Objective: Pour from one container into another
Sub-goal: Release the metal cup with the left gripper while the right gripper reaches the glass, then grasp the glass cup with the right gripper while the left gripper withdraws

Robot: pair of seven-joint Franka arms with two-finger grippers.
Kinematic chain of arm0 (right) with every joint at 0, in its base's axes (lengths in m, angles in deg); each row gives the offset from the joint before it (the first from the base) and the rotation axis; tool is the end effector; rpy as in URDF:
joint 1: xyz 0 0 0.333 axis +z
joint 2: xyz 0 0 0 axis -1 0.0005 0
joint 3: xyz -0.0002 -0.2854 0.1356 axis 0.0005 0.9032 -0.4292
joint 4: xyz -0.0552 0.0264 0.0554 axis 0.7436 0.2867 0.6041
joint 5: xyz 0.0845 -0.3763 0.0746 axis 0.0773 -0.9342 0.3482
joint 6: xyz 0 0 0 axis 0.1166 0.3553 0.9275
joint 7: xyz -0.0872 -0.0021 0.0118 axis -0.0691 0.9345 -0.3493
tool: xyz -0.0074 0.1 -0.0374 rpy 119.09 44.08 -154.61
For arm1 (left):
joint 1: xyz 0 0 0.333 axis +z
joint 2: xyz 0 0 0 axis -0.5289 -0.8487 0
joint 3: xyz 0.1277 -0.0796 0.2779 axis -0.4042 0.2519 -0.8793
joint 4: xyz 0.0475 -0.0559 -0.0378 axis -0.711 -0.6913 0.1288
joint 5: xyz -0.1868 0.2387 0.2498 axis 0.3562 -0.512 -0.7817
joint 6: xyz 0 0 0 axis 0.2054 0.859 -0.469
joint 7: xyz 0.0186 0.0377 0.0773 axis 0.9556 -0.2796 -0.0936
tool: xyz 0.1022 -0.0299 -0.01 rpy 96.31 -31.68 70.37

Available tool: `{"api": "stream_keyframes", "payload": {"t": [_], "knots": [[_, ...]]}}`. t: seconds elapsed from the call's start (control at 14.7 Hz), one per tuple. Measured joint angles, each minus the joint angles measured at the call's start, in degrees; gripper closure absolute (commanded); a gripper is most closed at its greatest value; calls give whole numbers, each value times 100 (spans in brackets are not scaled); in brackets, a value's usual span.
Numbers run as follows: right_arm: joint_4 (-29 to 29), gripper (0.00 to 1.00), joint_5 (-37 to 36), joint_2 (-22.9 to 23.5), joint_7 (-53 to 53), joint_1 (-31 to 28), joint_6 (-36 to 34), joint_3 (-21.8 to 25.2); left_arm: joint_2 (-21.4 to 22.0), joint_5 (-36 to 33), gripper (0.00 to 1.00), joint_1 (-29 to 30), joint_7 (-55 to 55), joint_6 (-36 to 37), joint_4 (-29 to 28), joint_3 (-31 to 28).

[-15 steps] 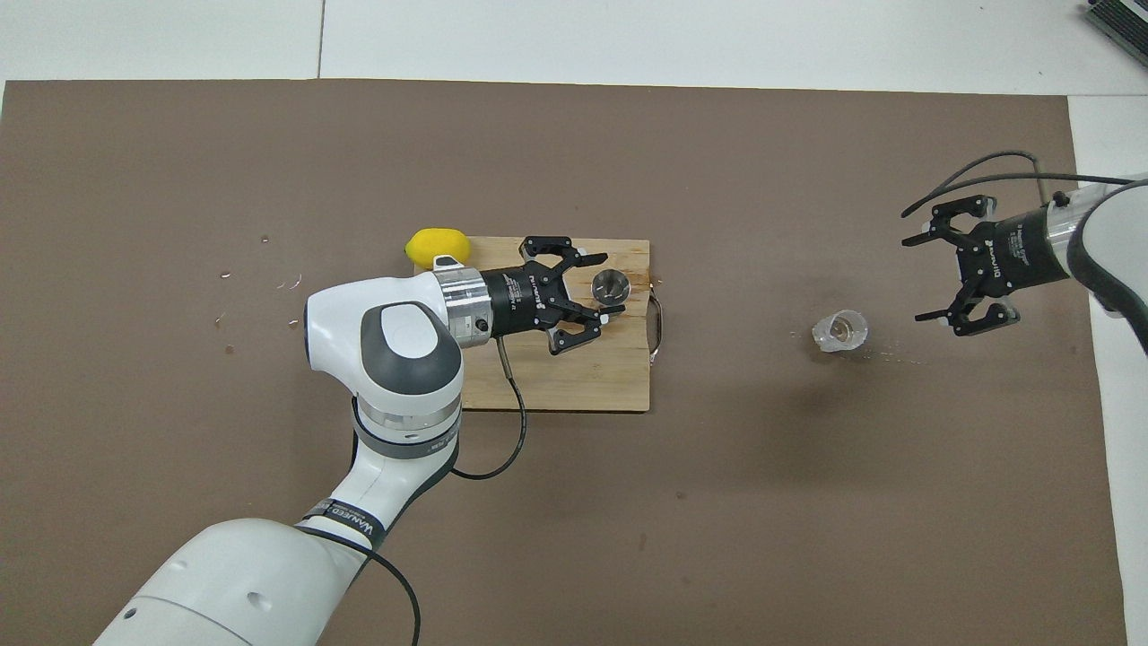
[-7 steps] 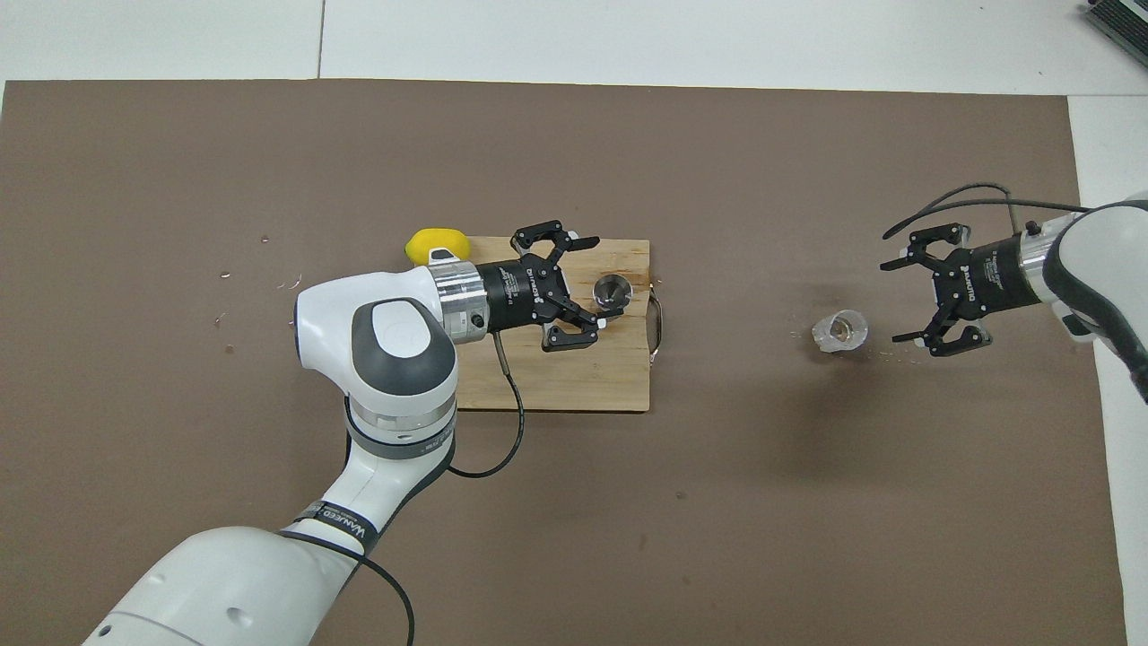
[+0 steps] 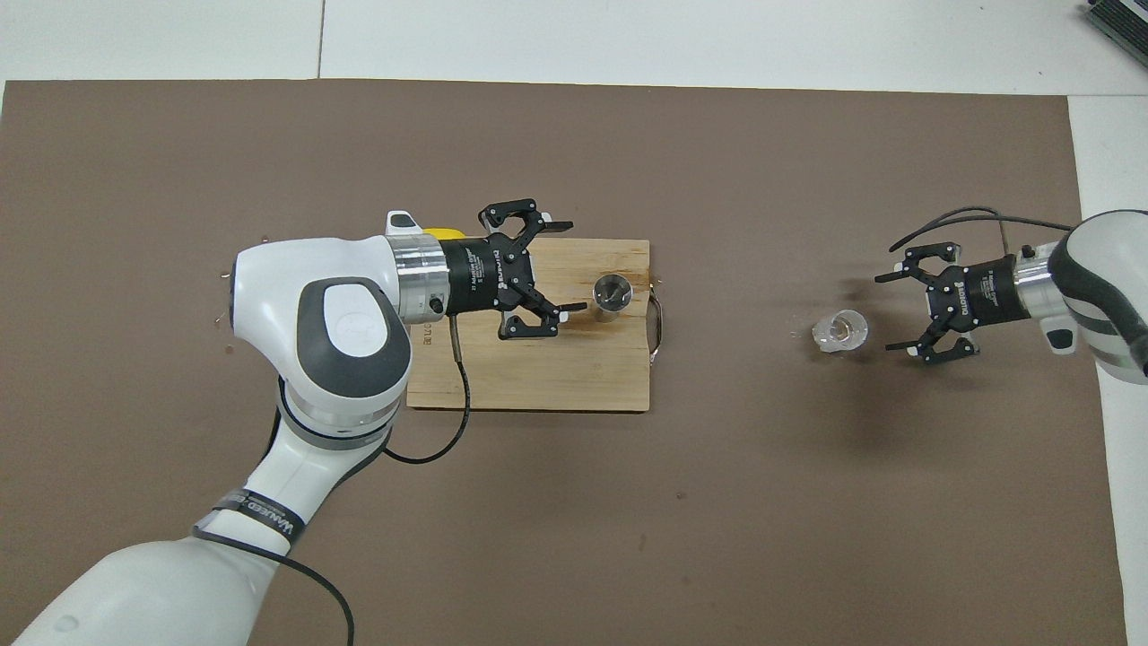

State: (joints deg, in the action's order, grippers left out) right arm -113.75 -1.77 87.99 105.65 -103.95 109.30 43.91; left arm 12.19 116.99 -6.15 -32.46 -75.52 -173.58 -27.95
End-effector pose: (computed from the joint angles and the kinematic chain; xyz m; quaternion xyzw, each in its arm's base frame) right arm 0.5901 -0.1188 0.2840 -0.6882 0.6418 0.2519 0.2258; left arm 0.5648 -0.3062 0.3875 0.6175 0.6156 -0.2945 0.3912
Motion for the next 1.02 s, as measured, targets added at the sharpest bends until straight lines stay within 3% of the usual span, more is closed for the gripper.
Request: {"api": "stream_keyframes", "payload": {"t": [0.75,0.88,1.02], "knots": [[-538,0,670,23,-599,28,9,-26,512,-5961,0,1228,10,407,408,-70],[-665,0,745,24,-742,31,35,-32,569,-6528,0,1511,27,414,486,-71],[-726,0,748,24,-755,53,36,-41,584,-6599,0,1836,456,473,581,-69]]}}
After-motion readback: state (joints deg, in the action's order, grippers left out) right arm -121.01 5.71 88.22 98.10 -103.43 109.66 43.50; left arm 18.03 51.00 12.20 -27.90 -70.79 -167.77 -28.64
